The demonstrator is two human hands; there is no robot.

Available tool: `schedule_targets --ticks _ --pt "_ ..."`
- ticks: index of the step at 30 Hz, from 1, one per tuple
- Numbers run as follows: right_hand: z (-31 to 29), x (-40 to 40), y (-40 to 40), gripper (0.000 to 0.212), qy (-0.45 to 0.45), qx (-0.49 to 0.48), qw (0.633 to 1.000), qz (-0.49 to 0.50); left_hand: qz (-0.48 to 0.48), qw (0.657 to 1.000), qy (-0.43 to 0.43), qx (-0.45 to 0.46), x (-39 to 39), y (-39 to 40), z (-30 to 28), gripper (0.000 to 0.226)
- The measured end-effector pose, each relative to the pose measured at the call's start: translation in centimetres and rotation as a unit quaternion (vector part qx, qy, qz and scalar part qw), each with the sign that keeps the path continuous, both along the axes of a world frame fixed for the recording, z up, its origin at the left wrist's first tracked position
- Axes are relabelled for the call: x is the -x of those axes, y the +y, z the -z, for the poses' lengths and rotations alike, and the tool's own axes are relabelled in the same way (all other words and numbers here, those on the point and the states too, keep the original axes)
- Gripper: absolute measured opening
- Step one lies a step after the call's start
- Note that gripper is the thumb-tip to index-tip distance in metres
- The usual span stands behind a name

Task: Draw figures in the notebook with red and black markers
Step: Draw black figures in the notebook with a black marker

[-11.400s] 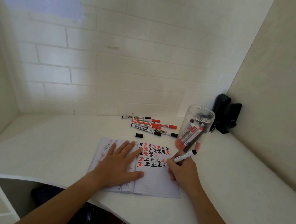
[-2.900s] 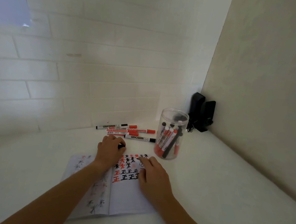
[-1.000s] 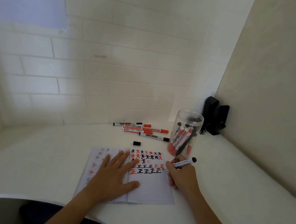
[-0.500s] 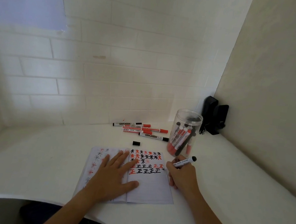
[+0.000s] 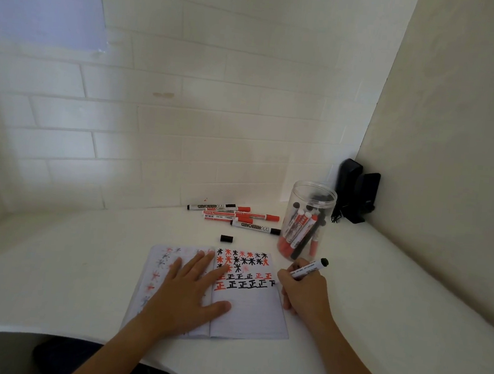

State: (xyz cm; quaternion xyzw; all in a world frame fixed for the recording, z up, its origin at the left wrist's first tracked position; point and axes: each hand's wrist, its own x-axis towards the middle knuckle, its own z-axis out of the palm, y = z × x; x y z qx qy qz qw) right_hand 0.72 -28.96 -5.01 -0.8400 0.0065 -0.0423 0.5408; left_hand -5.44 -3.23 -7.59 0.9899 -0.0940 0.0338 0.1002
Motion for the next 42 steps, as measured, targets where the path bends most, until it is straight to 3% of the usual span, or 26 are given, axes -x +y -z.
schedule_targets --ticks 13,23,32,42 --pt "0.77 -0.52 -0.06 0.021 -0.019 0.011 0.999 -0.028 0.002 1.000 -0.006 0.002 -0.18 0.20 0.42 0.081" --pt "0.26 0.10 0.04 0.025 -0.035 0.014 0.998 -0.056 -0.001 1.000 -0.005 0.000 -0.07 0.09 0.20 0.088" --pt "0.02 0.12 0.03 0.022 -0.018 0.009 1.000 0.013 0.003 1.000 -0.013 0.014 -0.08 0.15 0.36 0.087" --pt "-0.03 0.14 0.13 0.027 -0.012 -0.006 1.000 0.021 0.012 1.000 0.004 0.027 -0.40 0.23 -0.07 0.089"
